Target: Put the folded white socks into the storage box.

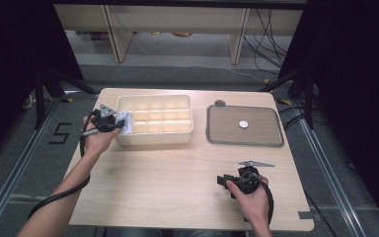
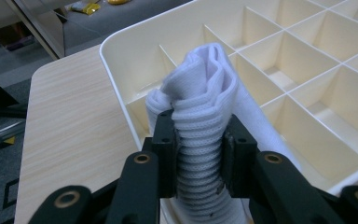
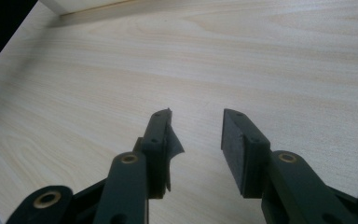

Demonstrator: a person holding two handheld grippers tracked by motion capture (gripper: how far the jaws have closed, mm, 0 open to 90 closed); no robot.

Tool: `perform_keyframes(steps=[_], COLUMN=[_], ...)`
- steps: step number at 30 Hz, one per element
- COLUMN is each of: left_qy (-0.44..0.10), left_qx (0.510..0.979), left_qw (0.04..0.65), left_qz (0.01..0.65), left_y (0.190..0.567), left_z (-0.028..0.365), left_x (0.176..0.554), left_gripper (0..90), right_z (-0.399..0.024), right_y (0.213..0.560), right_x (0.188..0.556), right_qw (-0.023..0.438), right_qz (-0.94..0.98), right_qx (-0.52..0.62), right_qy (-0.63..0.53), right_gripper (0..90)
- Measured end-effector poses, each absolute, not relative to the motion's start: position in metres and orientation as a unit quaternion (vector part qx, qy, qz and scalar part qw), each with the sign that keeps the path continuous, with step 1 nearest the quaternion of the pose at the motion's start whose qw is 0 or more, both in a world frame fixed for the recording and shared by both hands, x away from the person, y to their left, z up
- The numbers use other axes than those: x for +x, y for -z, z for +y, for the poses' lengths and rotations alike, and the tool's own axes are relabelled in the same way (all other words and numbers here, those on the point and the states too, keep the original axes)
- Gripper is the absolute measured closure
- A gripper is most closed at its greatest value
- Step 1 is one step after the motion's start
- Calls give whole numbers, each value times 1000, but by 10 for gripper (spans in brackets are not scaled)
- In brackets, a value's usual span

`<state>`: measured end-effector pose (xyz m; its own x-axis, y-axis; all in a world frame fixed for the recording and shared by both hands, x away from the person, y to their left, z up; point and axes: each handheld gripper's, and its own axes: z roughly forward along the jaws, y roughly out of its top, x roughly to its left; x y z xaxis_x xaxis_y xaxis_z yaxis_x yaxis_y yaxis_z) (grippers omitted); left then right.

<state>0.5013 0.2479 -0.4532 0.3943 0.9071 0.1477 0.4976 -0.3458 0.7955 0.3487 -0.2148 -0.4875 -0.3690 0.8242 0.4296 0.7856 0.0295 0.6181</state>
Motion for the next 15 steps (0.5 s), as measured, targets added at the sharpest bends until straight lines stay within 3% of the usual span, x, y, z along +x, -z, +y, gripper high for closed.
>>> perform_keyframes(steps=[15], left_qy=[-280], left_qx=[773], left_qw=[321], left_qz=[470], left_y=[448], left_z=[246], left_x=[504], left_gripper=[693], right_z=[-215], right_y=[487], right_x=[349], right_qw=[23], right_qz=[717], right_qx=[561], right_qy=[-412], right_gripper=[634])
